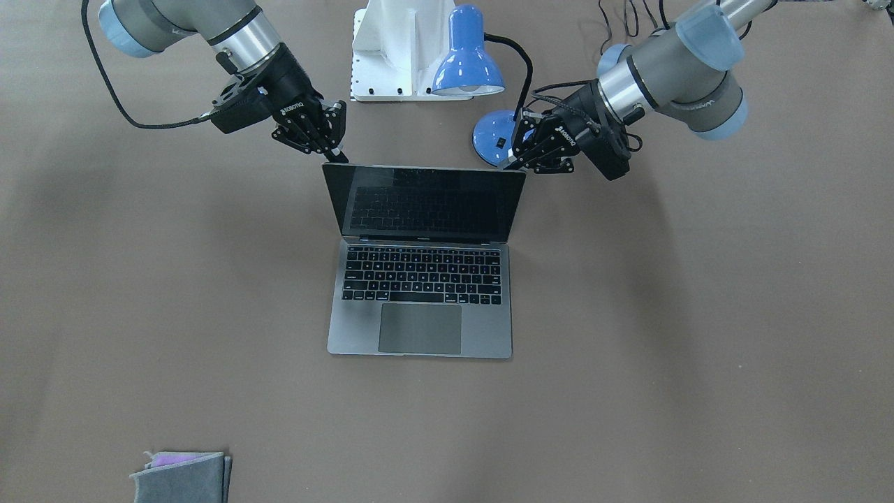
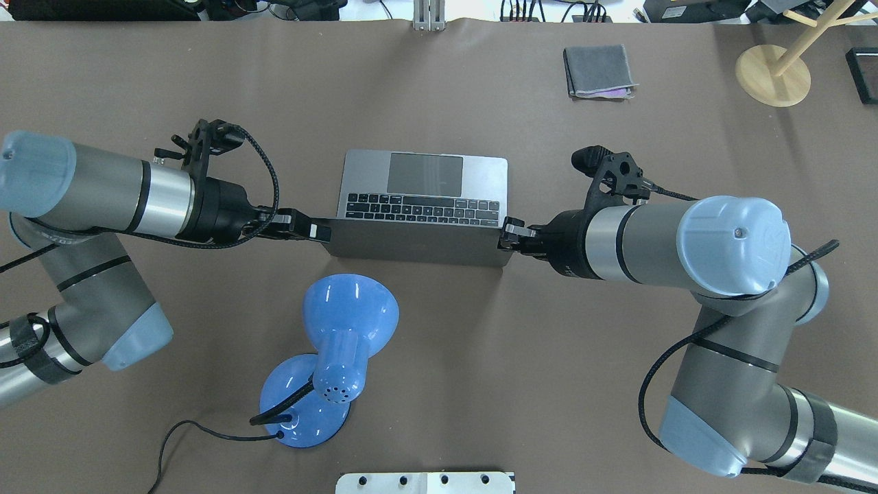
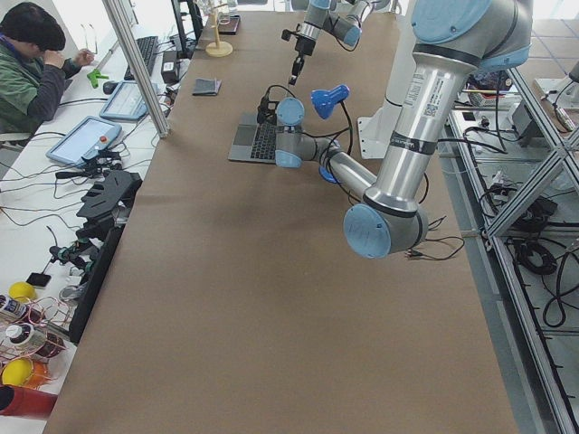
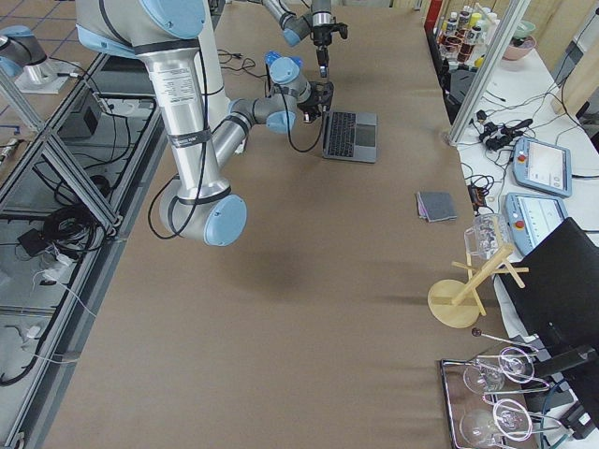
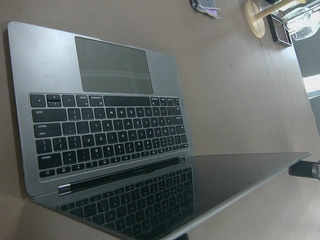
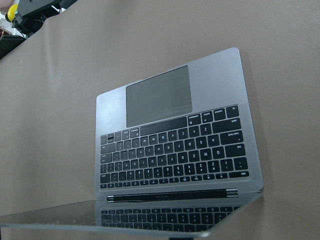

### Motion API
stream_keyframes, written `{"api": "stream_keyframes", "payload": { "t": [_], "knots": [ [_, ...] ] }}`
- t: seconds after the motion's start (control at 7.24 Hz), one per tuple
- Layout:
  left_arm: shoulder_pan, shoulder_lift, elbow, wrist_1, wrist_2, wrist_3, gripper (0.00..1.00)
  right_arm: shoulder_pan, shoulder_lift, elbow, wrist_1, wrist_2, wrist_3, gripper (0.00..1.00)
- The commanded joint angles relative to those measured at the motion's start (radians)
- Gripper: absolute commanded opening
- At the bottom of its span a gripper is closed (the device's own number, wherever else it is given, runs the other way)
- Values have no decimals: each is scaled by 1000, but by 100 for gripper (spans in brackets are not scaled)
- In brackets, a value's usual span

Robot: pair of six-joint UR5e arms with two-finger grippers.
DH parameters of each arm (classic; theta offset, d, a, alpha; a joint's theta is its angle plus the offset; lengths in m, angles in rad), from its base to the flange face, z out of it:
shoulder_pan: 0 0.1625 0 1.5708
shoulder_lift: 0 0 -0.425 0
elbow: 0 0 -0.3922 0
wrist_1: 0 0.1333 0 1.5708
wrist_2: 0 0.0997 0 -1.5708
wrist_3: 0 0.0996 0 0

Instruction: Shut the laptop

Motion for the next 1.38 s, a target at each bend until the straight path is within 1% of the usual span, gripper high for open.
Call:
{"api": "stream_keyframes", "payload": {
  "t": [0.0,0.14,0.41,0.55,0.69,0.97,1.11,1.24],
  "knots": [
    [-27,-35,47,1,0,2,0,14,28,-37,0,-2,0,0],
    [-39,-36,56,4,0,5,0,20,42,-54,0,-2,0,0],
    [-52,-81,111,8,3,8,0,55,75,-104,0,0,0,0],
    [-52,-93,131,7,44,12,0,77,98,-141,3,0,0,0],
    [-52,-110,159,7,64,12,0,97,118,-178,3,0,0,0],
    [-52,-173,245,5,95,12,0,119,175,-267,5,0,-3,0],
    [-50,-179,280,4,118,18,0,122,191,-311,6,-2,-5,0],
    [-50,-187,312,5,142,70,0,120,216,-359,8,-10,-5,0]
  ]
}}
